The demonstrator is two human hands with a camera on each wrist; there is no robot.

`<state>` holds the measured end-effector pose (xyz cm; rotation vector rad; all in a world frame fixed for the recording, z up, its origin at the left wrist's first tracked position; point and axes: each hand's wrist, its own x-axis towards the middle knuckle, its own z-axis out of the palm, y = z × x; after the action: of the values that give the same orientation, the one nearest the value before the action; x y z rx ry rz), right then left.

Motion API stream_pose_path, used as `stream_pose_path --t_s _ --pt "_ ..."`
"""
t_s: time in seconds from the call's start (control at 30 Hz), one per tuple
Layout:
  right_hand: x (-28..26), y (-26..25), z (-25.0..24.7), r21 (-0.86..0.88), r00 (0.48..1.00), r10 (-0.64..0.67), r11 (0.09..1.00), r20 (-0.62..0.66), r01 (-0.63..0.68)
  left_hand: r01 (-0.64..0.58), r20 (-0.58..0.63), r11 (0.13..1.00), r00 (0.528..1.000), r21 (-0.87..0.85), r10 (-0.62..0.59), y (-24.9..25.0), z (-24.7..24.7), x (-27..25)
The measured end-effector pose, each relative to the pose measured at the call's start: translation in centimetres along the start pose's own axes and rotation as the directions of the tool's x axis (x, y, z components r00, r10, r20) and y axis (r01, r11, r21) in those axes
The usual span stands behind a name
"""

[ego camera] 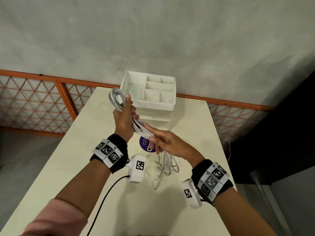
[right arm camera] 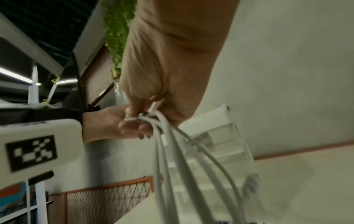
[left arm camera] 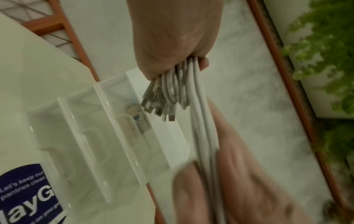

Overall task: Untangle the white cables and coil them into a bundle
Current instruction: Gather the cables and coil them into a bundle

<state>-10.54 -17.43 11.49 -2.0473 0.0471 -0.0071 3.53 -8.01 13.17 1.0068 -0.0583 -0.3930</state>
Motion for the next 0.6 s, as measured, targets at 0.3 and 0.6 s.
stream_pose_path --t_s 0.3,0.6 --pt "-1.0 0.0 -2.9 -0.011 0.982 0.112 0.994 0.15 -0.112 0.031 0.126 0.999 0.991 0.043 -0.036 0.7 -0.8 0.2" --pt "0.9 -4.4 -5.0 -0.374 0.997 0.06 0.924 -0.049 -0.075 0.049 0.403 0.931 0.892 0.361 -0.203 0.0 0.4 -1.0"
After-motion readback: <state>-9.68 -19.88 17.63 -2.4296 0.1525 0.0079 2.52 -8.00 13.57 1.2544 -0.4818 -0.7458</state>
